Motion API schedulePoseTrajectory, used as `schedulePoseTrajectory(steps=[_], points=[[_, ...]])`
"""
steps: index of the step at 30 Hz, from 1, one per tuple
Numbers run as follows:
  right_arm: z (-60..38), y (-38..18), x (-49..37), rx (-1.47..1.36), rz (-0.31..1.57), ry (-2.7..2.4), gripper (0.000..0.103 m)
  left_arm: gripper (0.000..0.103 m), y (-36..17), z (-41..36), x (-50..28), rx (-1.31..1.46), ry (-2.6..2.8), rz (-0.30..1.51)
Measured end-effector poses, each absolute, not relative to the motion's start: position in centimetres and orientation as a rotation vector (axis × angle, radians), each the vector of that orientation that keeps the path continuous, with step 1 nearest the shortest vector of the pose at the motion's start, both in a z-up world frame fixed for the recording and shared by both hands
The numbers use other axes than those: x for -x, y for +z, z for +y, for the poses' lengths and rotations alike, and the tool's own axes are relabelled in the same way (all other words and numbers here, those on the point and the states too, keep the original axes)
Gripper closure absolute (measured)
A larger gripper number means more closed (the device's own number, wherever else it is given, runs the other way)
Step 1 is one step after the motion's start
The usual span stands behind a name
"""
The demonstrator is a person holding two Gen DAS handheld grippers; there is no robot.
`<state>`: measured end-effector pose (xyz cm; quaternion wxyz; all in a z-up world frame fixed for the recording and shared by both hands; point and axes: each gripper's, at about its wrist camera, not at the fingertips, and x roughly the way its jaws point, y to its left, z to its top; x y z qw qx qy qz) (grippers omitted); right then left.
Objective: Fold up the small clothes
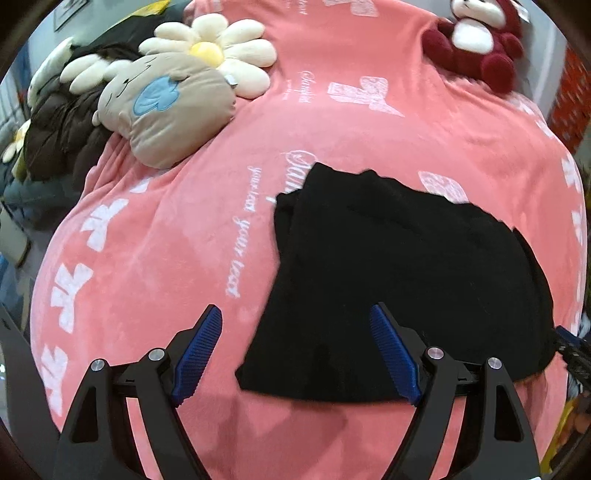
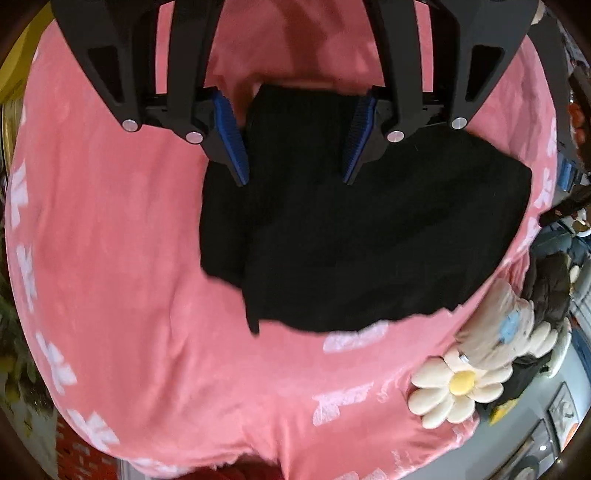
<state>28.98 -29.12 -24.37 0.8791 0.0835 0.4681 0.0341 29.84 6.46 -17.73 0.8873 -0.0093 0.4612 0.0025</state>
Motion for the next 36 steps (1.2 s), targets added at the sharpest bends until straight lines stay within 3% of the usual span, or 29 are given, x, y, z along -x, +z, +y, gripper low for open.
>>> schedulePoseTrajectory(steps=[2,4,5,9,11,14,16,18,20,21,29,31,32,33,36], points=[[-29.0,-24.9,-28.7,-0.179,0.99,0.079,0.054,0.023,-17.6,5.9,-29.2,0.008,-0.001,0.966],[-28.4,-24.9,-29.0,-0.15,0.995,0.087,0.08,0.023,-17.6,5.3,-28.7,0.007,-0.016,0.981],[-28.5,-24.3,-28.7,-0.143,0.991,0.096,0.099,0.023,-17.6,5.1,-28.6,0.005,-0.023,0.988],[-29.2,-20.8,-27.5,-0.082,0.904,0.093,0.1,0.023,-17.5,3.8,-27.8,-0.015,-0.06,1.004],[-29.9,-22.1,-27.2,-0.075,0.933,0.098,0.099,0.022,-18.0,3.4,-27.4,-0.009,-0.083,1.012],[-30.6,-26.8,-27.4,-0.09,1.045,0.107,0.092,0.021,-19.7,2.8,-27.3,0.012,-0.101,1.064],[-31.3,-25.5,-26.9,-0.164,1.005,0.101,0.086,0.021,-21.1,2.7,-27.3,0.053,-0.106,1.121],[-32.7,-23.4,-25.9,-0.263,0.931,0.07,0.073,0.021,-21.8,3.2,-27.1,0.104,-0.119,1.148],[-33.7,-22.4,-25.2,-0.338,0.886,0.05,0.037,0.021,-21.9,4.0,-27.0,0.166,-0.142,1.146],[-33.9,-22.3,-25.0,-0.353,0.879,0.05,0.033,0.021,-21.8,4.9,-26.9,0.224,-0.16,1.133],[-31.8,-27.0,-26.1,-0.428,0.987,0.189,0.035,0.018,-25.9,14.0,-27.0,0.787,-0.071,1.113],[-30.7,-27.4,-26.2,-0.376,0.978,0.19,0.044,0.018,-26.4,14.3,-27.3,0.825,-0.073,1.105],[-30.2,-27.1,-26.4,-0.343,0.975,0.216,0.073,0.018,-26.3,14.2,-27.5,0.821,-0.076,1.095],[-30.1,-26.7,-26.8,-0.334,0.988,0.253,0.089,0.018,-26.1,13.8,-27.9,0.789,-0.079,1.092],[-28.8,-21.6,-26.9,-0.092,0.935,0.29,0.091,0.018,-25.6,13.2,-29.1,0.715,-0.08,1.116]])
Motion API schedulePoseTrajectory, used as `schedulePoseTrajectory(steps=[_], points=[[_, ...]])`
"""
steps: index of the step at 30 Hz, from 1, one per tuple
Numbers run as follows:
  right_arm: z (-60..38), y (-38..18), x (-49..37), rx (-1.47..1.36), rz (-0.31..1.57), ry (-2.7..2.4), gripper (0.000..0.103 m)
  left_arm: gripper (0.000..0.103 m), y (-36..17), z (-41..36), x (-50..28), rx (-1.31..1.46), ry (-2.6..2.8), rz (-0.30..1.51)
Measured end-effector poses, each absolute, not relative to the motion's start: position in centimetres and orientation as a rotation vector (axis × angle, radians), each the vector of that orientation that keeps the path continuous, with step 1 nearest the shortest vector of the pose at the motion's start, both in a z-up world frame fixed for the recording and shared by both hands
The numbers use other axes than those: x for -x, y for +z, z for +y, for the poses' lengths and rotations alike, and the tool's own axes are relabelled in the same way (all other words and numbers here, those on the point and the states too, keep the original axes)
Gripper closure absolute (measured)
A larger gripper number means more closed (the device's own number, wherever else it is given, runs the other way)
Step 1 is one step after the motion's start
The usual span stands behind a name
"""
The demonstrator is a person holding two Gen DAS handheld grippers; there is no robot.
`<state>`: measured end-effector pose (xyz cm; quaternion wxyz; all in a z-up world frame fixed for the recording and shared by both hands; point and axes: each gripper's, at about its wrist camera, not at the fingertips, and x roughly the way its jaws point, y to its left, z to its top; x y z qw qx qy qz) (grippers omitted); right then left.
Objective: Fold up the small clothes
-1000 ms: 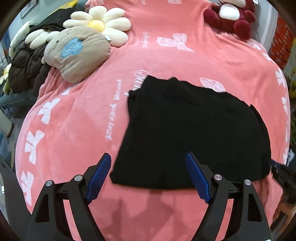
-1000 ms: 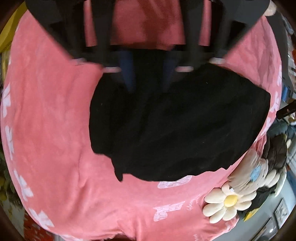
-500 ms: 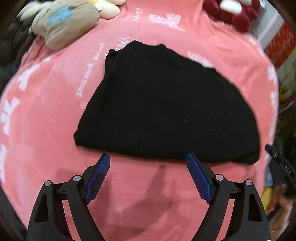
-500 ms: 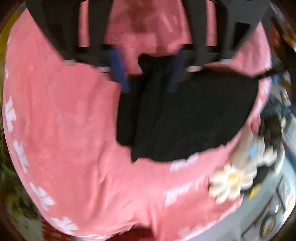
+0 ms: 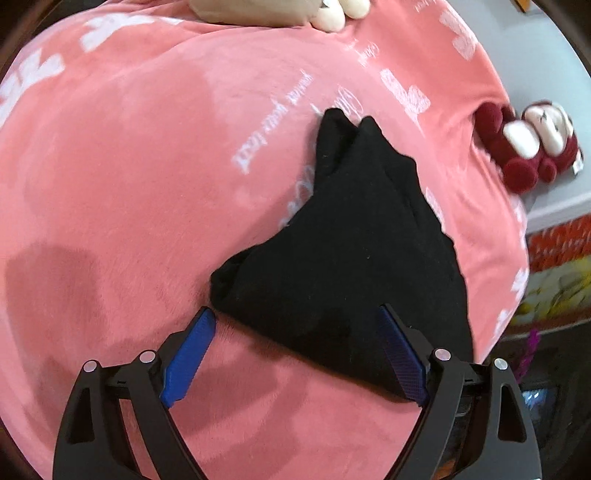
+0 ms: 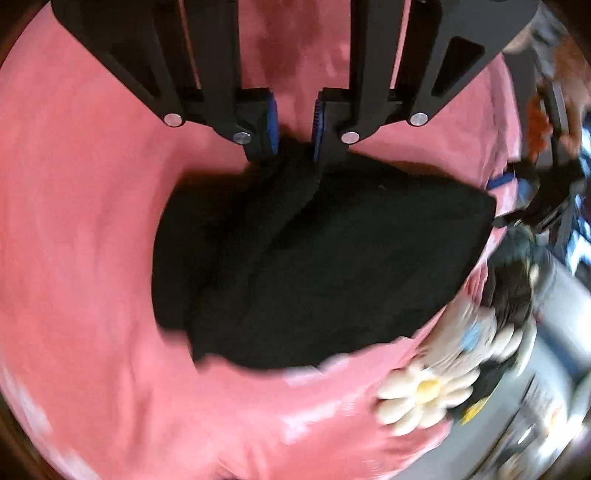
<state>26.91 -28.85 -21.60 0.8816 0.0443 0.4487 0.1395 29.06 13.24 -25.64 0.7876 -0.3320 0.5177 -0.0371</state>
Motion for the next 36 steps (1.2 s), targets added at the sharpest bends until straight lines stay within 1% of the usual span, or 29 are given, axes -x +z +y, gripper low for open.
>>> schedulePoseTrajectory(steps=[2,4,5,6,7,8,10,11,12,13,15,16,17,19,20,22,23,24,25,26,28,32,34,36], points=[[-29.1,-19.8,-26.7,0.03,0.909,0.31,0.091,0.018,-25.7,13.3,-29.4,0.701,-0.084,1.125],[-30.2,-23.5,-27.5,0.135,1.019,0.259,0.091,0.018,-25.8,13.3,-29.3,0.686,-0.085,1.125],[-31.0,-26.4,-27.9,0.127,1.118,0.253,0.09,0.018,-25.8,13.2,-29.3,0.674,-0.086,1.123],[-31.7,-27.2,-27.7,0.085,1.126,0.255,0.09,0.017,-25.7,13.0,-29.3,0.657,-0.084,1.121],[-32.6,-26.4,-27.3,0.012,1.097,0.242,0.087,0.017,-25.7,13.0,-29.2,0.653,-0.078,1.117],[-33.1,-25.7,-27.1,-0.035,1.088,0.227,0.082,0.017,-25.6,12.9,-29.1,0.656,-0.072,1.113],[-34.5,-23.9,-26.4,-0.171,1.016,0.207,0.061,0.017,-25.7,12.9,-29.1,0.685,-0.059,1.104],[-35.2,-23.1,-26.1,-0.236,0.967,0.195,0.04,0.016,-25.8,13.0,-29.1,0.693,-0.054,1.101],[-35.8,-22.7,-26.1,-0.282,0.943,0.182,0.032,0.016,-25.8,13.0,-29.3,0.702,-0.051,1.101],[-36.1,-22.6,-26.6,-0.328,0.939,0.177,0.028,0.016,-25.8,12.8,-29.5,0.707,-0.053,1.1],[-36.7,-23.2,-27.9,-0.433,0.949,0.192,0.028,0.016,-25.8,12.4,-30.0,0.733,-0.06,1.099],[-36.9,-23.8,-28.4,-0.456,0.958,0.192,0.028,0.015,-25.8,12.2,-30.3,0.755,-0.079,1.095],[-36.9,-24.6,-29.1,-0.486,0.978,0.199,0.028,0.012,-26.0,11.8,-30.7,0.765,-0.088,1.095],[-36.5,-26.1,-29.9,-0.54,1.01,0.197,0.028,0.012,-25.9,11.3,-31.3,0.746,-0.081,1.088],[-36.3,-27.1,-30.6,-0.584,1.023,0.203,0.028,0.012,-25.9,11.1,-31.5,0.735,-0.09,1.078],[-35.8,-27.5,-30.4,-0.611,1.0,0.197,0.046,0.013,-25.8,11.0,-31.9,0.745,-0.125,1.065],[-35.4,-27.3,-30.7,-0.636,0.995,0.231,0.08,0.031,-25.8,11.0,-32.1,0.752,-0.134,1.067],[-35.0,-27.2,-30.8,-0.657,1.003,0.25,0.09,0.073,-25.8,11.2,-32.3,0.759,-0.16,1.085],[-34.4,-26.2,-30.6,-0.638,0.993,0.252,0.091,0.096,-26.1,11.4,-32.6,0.774,-0.184,1.118],[-33.9,-25.4,-30.5,-0.613,0.984,0.263,0.092,0.095,-26.4,11.8,-32.7,0.812,-0.206,1.145],[-32.9,-22.8,-29.4,-0.576,0.965,0.314,0.092,0.095,-26.1,12.9,-32.0,0.859,-0.222,1.145],[-31.9,-19.8,-26.0,-0.507,0.99,0.379,0.093,0.095,-22.9,14.4,-28.5,0.786,-0.271,1.149],[-31.7,-20.0,-23.6,-0.464,1.036,0.393,0.093,0.095,-22.3,15.5,-26.2,0.784,-0.27,1.172],[-31.3,-21.5,-21.0,-0.439,1.106,0.397,0.092,0.095,-22.8,16.6,-23.5,0.809,-0.268,1.224]])
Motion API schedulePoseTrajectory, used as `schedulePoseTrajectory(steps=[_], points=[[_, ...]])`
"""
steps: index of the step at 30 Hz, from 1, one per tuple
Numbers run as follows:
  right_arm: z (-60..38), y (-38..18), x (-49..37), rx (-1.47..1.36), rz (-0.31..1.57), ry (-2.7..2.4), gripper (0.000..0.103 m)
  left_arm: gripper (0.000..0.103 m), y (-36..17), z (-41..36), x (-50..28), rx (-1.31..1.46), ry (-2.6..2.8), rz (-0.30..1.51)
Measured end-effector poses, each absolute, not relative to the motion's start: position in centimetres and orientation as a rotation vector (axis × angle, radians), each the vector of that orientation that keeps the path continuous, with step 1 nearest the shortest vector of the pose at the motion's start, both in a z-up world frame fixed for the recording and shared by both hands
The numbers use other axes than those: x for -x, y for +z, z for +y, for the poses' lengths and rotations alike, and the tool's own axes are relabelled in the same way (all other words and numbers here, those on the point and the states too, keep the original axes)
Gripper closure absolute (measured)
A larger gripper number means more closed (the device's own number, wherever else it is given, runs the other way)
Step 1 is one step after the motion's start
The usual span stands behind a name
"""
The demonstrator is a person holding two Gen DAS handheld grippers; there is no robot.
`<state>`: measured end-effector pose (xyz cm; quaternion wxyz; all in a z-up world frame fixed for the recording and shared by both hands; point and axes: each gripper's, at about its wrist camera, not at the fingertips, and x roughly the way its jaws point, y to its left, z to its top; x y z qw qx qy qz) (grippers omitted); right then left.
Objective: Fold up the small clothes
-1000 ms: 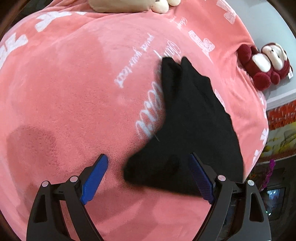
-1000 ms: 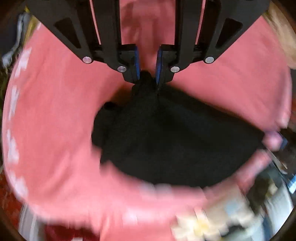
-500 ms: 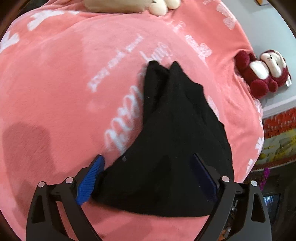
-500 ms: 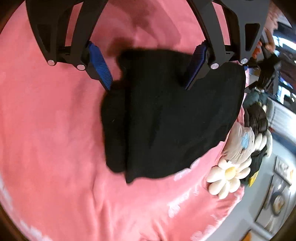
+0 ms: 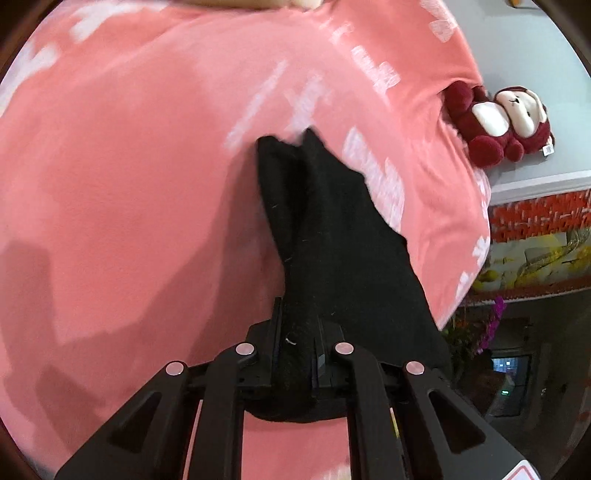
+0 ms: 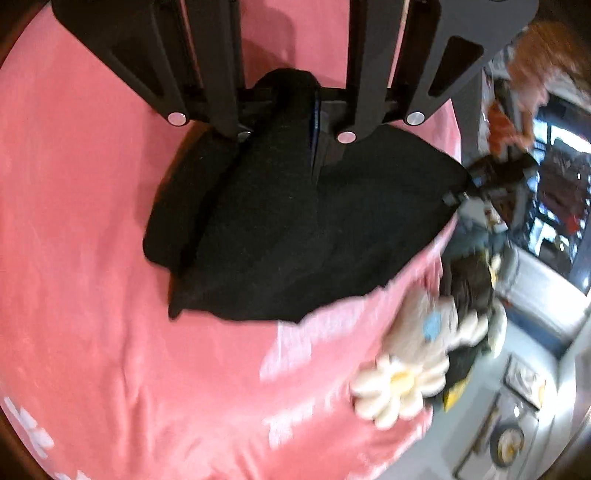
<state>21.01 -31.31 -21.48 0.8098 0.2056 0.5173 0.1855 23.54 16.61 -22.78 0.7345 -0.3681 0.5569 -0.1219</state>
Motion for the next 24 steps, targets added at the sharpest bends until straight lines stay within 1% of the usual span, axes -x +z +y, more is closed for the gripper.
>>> schedulePoseTrajectory(steps=[3,4,5,6,7,9,12,13,15,16,17,18,22,23,24], points=[[-30.5,-25.3,-17.9,-0.382,1.22,0.363,0.089,0.093,-25.2,16.9,-20.2,0.802,-0.237,1.303],[-30.7,-26.6,-16.9,-0.348,1.242,0.303,0.083,0.092,-26.1,16.9,-19.6,0.803,-0.223,1.317],[-31.2,-26.9,-16.2,-0.361,1.232,0.282,0.072,0.088,-26.9,17.1,-19.1,0.822,-0.202,1.319],[-32.0,-26.7,-15.6,-0.401,1.205,0.246,0.066,0.081,-27.5,17.4,-18.8,0.859,-0.175,1.304],[-32.5,-26.3,-15.2,-0.429,1.181,0.221,0.066,0.079,-27.7,17.8,-18.7,0.891,-0.151,1.279],[-33.4,-24.4,-14.3,-0.465,1.109,0.191,0.066,0.054,-27.8,18.3,-18.6,0.958,-0.116,1.218],[-33.0,-21.9,-13.6,-0.428,1.05,0.183,0.066,0.038,-27.9,18.2,-19.1,1.013,-0.105,1.183],[-32.3,-21.1,-13.7,-0.404,1.038,0.188,0.066,0.035,-27.9,17.9,-19.4,1.023,-0.104,1.18],[-31.4,-20.2,-14.0,-0.37,1.024,0.213,0.065,0.023,-27.9,17.3,-19.9,1.035,-0.109,1.163],[-30.7,-19.9,-14.0,-0.351,1.016,0.218,0.063,0.021,-28.0,17.0,-20.1,1.038,-0.104,1.161],[-30.1,-19.7,-14.3,-0.34,1.015,0.219,0.058,0.014,-28.0,16.9,-20.5,1.037,-0.102,1.158],[-29.7,-19.7,-14.3,-0.335,1.016,0.223,0.057,0.011,-27.9,16.6,-20.9,1.043,-0.107,1.149],[-27.6,-19.7,-15.3,-0.356,1.014,0.228,0.057,0.011,-27.7,16.8,-20.9,1.052,-0.091,1.126],[-27.2,-19.8,-15.5,-0.359,1.015,0.222,0.057,0.017,-27.6,16.8,-21.0,1.06,-0.08,1.122],[-26.9,-19.9,-15.7,-0.365,1.016,0.218,0.056,0.037,-27.6,16.9,-20.9,1.072,-0.088,1.114]])
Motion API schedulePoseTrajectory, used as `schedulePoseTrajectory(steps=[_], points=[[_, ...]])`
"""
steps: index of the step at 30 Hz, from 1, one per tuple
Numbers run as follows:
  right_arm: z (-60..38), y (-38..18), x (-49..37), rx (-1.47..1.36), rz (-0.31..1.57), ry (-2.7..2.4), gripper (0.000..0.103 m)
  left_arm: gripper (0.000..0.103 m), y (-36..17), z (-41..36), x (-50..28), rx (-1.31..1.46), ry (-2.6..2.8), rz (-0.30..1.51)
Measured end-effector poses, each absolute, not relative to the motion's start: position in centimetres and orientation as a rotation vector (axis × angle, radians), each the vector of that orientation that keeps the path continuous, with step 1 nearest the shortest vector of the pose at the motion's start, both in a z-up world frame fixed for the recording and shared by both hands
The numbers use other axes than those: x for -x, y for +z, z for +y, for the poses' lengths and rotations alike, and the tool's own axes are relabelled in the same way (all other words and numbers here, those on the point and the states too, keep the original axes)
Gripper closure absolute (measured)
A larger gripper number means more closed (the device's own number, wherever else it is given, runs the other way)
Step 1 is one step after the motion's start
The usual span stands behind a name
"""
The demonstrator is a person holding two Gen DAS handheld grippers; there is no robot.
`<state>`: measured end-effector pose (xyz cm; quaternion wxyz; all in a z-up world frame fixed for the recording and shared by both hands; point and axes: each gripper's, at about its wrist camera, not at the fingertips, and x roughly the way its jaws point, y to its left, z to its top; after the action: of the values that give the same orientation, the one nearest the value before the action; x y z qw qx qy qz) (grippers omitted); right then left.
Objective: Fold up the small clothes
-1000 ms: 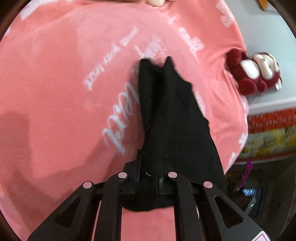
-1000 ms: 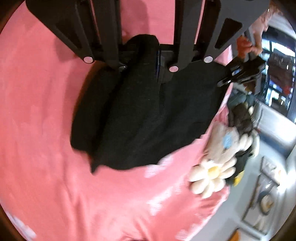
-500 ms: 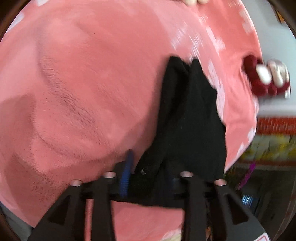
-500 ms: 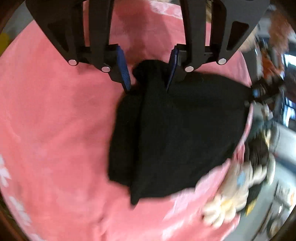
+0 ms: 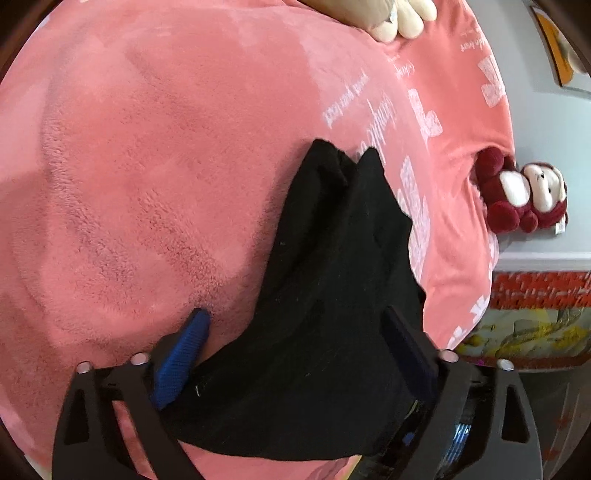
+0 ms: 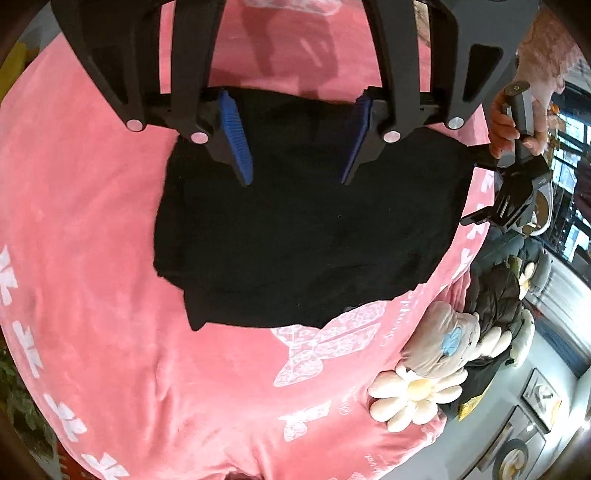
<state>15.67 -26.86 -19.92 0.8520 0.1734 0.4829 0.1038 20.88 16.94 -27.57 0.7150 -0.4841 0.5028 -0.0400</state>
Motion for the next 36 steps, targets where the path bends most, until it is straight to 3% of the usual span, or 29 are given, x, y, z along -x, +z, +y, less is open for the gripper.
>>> schedulePoseTrajectory(steps=[2,4,9,14,18,28,29,30,31,34,35,36], points=[[-26.9,-20.0,-15.5,-0.384,1.016,0.211,0.056,0.073,-27.8,16.7,-21.3,1.092,-0.128,1.144],[-27.1,-20.0,-15.3,-0.401,1.014,0.206,0.055,0.094,-27.5,16.6,-21.4,1.112,-0.128,1.147],[-28.4,-19.4,-14.6,-0.409,0.996,0.188,0.051,0.097,-21.3,13.4,-21.6,0.964,-0.235,1.072],[-30.2,-18.7,-13.6,-0.408,0.972,0.175,0.05,0.097,-14.1,6.7,-21.6,0.796,-0.385,1.011],[-32.5,-18.8,-12.4,-0.445,0.959,0.158,0.05,0.097,-11.3,0.6,-21.6,0.712,-0.486,1.013],[-37.5,-19.3,-10.2,-0.466,0.946,0.114,0.049,0.095,-15.0,-13.3,-20.7,0.471,-0.542,1.142],[-38.0,-19.5,-10.1,-0.472,0.949,0.108,0.049,0.087,-16.4,-14.6,-20.4,0.437,-0.534,1.171],[-38.5,-19.7,-10.0,-0.481,0.954,0.107,0.049,0.069,-18.7,-16.0,-20.1,0.424,-0.525,1.244],[-39.0,-20.0,-10.0,-0.493,0.959,0.108,0.049,0.062,-20.4,-16.8,-19.9,0.431,-0.523,1.301],[-39.5,-20.0,-10.1,-0.498,0.964,0.138,0.049,0.059,-23.0,-17.7,-18.3,0.453,-0.49,1.353],[-39.5,-19.8,-10.3,-0.499,0.957,0.159,0.048,0.054,-22.6,-17.5,-17.9,0.45,-0.493,1.334],[-39.4,-19.6,-10.7,-0.502,0.947,0.19,0.048,0.041,-21.9,-17.3,-17.4,0.435,-0.499,1.303]])
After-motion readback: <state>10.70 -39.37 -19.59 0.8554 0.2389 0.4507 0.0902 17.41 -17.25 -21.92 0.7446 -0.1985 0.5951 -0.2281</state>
